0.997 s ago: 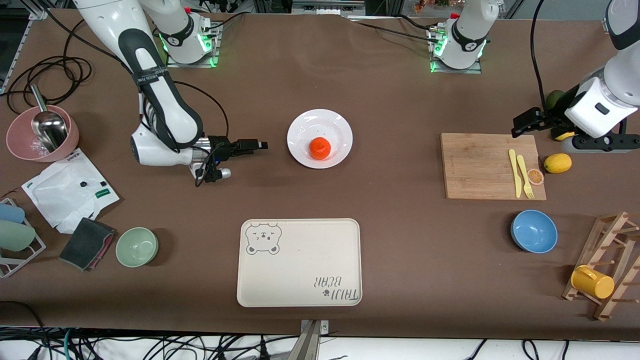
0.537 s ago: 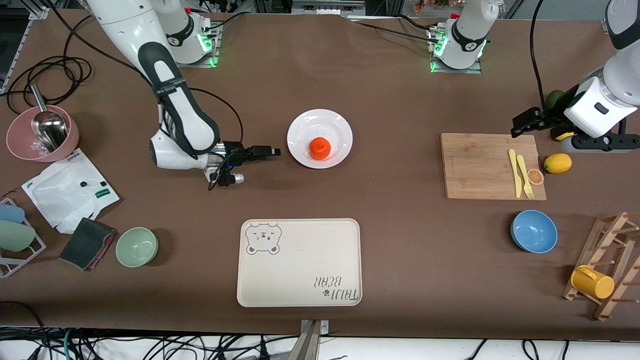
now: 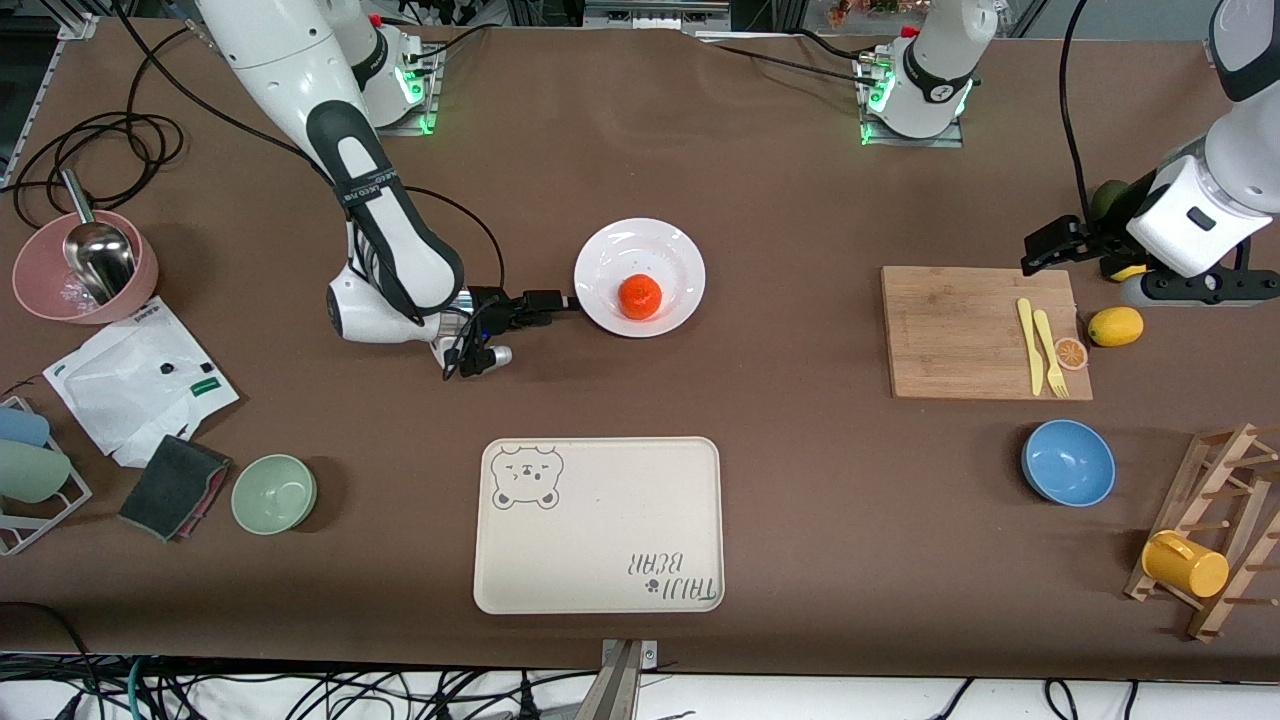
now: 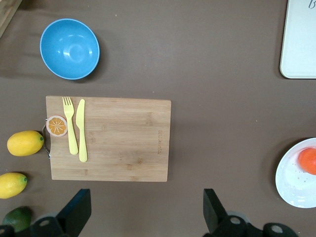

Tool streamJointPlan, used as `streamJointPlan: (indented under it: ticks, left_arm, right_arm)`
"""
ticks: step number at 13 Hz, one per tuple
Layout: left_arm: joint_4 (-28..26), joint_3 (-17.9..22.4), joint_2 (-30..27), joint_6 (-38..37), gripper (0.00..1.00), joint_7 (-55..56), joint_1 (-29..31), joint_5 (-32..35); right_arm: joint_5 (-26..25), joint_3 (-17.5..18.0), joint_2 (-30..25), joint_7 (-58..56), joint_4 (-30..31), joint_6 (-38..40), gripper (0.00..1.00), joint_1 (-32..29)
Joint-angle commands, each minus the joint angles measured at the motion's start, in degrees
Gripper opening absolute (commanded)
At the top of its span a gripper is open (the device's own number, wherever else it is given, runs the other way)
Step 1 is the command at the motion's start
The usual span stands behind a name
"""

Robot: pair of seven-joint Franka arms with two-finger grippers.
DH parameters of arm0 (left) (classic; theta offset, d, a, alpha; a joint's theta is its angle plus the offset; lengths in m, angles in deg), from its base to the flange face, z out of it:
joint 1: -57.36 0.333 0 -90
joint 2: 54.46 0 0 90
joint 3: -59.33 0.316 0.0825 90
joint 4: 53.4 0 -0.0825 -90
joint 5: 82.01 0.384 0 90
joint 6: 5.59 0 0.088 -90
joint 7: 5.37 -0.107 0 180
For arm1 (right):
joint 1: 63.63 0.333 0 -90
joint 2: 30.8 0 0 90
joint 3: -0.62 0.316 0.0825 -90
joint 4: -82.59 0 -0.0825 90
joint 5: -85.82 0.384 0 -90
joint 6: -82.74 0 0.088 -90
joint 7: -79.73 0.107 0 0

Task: Place orange and plate with both arms
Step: 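Grasp the white plate rim with the right gripper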

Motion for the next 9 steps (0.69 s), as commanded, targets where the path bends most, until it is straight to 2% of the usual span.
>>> streamJointPlan:
  ticks: [1,5,9]
  left_arm:
    - [1.1,-0.1,0.4,-1.1,1.00,-0.6,0.5,-0.4]
    - [1.0,-0.1,0.4,-1.0,1.00,-0.6,0.5,0.4]
    - [1.0,-0.5,0.2,-1.3,1.00,-0.6,0.3,1.1]
  right_arm:
    - [2.5,-0.2,1.2,-2.9,-1.2,-0.2,0.99,1.5]
    - [2.8,-0.1,1.9,-3.6,-1.2,-0.5,1.00,1.8]
    - [5.8,-0.2,3.0,-5.2,-1.3,-2.6,1.00,3.8]
